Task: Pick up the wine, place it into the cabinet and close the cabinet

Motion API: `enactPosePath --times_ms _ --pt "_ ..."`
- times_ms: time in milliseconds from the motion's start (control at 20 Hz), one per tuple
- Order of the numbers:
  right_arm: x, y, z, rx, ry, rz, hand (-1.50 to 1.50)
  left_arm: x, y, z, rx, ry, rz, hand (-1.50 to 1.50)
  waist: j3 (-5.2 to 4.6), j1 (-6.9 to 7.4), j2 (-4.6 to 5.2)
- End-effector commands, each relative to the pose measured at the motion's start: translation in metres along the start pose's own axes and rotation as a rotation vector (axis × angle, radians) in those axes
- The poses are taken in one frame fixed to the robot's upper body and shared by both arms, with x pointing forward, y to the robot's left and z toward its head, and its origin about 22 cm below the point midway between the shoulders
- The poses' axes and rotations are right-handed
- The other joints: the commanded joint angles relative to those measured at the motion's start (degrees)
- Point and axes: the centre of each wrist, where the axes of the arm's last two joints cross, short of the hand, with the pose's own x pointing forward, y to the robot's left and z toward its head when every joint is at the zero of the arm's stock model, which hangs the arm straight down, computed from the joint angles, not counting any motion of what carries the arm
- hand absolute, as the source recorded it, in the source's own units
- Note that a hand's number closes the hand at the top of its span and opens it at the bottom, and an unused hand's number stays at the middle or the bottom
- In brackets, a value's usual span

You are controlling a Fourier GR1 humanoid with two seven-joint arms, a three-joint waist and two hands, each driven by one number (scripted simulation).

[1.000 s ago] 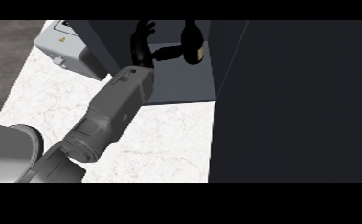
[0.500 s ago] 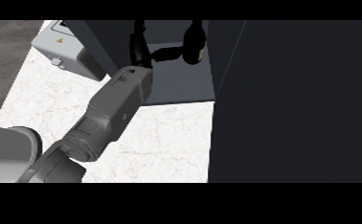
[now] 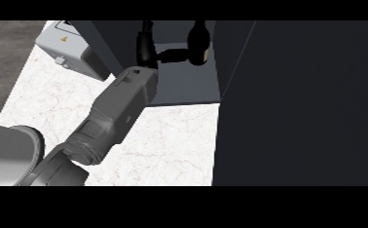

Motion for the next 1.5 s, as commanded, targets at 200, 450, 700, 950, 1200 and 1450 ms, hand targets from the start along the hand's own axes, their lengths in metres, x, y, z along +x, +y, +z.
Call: enactPosePath --times_ms 200,450,700,950,1200,1450 --pt "0.039 0.0 0.02 -0.007 -0.081 -0.022 -1.5 0.004 -0.003 0.003 -0.047 -0.088 0.136 -1.5 0.04 2.05 -0.94" --pt "0.041 0.003 0.022 -0.035 -0.038 -0.018 -1.5 -0.003 -0.009 0.02 -0.094 -0.113 0.208 -1.5 0.04 2.96 -1.32" --pt "0.052 0.007 0.027 -0.036 -0.06 -0.025 -1.5 0.014 -0.016 0.022 -0.14 -0.116 0.261 -1.5 0.02 3.45 -1.74" --pt "0.043 0.008 0.019 -0.043 -0.049 -0.026 -1.5 0.014 -0.005 0.039 -0.166 -0.116 0.29 -1.5 0.03 4.13 -1.72" --pt "0.048 0.007 0.029 -0.039 -0.055 -0.011 -1.5 0.005 -0.006 0.08 -0.205 -0.117 0.34 -1.5 0.06 3.91 -1.98" --pt "0.044 0.006 0.022 -0.032 -0.063 -0.012 -1.5 0.003 0.013 0.116 -0.223 -0.11 0.389 -1.5 0.05 4.08 -1.71"
